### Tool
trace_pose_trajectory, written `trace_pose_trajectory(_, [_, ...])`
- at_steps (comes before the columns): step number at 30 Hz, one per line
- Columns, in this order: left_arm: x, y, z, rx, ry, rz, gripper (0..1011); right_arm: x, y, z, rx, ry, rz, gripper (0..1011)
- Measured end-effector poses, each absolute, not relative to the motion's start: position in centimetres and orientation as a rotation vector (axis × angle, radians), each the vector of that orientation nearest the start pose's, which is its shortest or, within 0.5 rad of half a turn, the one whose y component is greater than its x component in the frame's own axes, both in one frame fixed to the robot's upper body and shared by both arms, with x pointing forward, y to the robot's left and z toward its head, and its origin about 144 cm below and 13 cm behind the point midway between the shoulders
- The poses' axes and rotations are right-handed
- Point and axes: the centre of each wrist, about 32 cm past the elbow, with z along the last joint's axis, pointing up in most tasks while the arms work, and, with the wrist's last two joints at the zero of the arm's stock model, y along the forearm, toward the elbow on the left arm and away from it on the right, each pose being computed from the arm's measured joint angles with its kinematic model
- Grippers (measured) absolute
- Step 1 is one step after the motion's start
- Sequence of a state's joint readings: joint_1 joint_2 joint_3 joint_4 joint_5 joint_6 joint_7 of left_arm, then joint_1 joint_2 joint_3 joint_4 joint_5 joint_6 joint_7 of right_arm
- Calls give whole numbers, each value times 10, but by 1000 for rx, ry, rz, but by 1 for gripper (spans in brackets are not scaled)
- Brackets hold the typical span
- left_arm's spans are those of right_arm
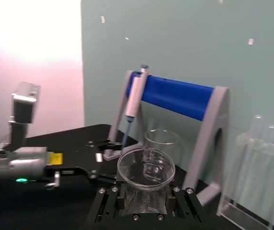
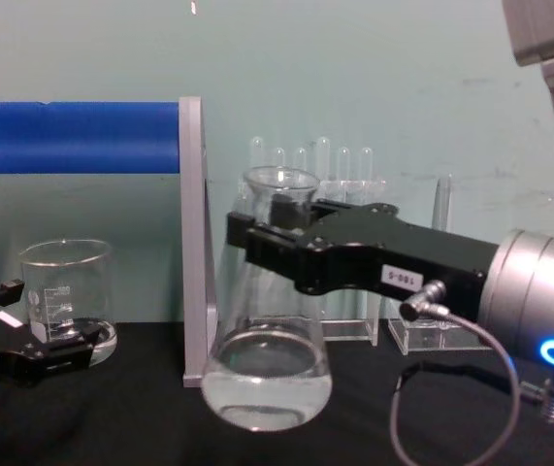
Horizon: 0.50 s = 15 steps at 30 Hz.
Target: Grasp the erlenmeyer flask with one hand, shake it three times, then place it back.
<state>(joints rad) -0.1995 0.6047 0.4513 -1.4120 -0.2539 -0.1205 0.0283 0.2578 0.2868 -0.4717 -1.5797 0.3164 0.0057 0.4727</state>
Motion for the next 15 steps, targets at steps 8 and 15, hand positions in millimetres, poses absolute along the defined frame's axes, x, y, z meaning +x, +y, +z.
trace_pose_trajectory(8, [489,310,1140,304,-285,1248,1001,492,-160,1200,43,-112,-563,450])
trace_pose_trajectory(15, [489,310,1140,304,-285,1248,1001,490,-159,1200,49,-114,-522,450])
